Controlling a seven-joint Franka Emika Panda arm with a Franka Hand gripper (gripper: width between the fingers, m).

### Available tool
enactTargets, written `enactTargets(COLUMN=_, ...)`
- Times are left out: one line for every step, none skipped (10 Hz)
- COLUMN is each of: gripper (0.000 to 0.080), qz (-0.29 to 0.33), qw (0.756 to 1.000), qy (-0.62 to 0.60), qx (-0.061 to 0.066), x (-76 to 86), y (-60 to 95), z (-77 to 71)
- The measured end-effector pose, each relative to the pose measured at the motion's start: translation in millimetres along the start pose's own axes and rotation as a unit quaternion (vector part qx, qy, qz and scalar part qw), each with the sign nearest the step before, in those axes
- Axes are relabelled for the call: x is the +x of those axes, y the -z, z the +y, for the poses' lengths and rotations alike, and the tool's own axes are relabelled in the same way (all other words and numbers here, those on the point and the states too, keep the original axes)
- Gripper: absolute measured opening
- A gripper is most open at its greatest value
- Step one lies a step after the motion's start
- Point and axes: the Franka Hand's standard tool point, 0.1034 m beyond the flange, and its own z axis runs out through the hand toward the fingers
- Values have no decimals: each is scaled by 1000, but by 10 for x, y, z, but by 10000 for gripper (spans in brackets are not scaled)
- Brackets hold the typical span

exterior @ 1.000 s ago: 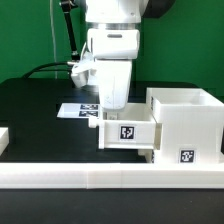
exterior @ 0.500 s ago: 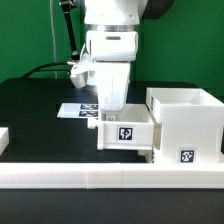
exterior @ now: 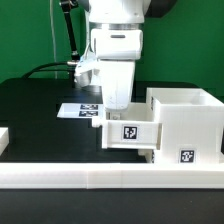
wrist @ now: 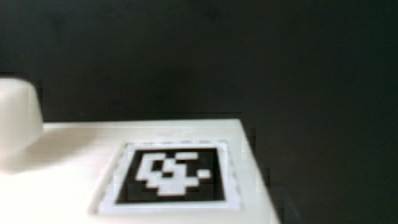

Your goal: Assemble drawer

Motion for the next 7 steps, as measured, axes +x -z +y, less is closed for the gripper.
enactTargets(gripper=42, qz=0, qw=1000, qy=-1, qx=0, x=-5, y=0, z=0)
enactTargets(gripper=42, qz=0, qw=1000, qy=-1, qx=0, x=-10, y=-3, z=-2)
enactTargets(gripper=42, qz=0, qw=1000, qy=-1, qx=0, x=-11, y=-5, z=-3)
enactTargets(gripper=42, qz=0, qw=1000, qy=-1, qx=1, x=-11, y=-5, z=-3)
enactTargets(gripper=42, qz=0, qw=1000, qy=-1, qx=1, x=-6, y=-4, z=-3)
enactTargets(gripper=42, qz=0, qw=1000, qy=0, qx=0, x=5, y=3, z=3)
enactTargets(gripper=42, qz=0, qw=1000, qy=0, qx=0, x=4, y=5, z=6)
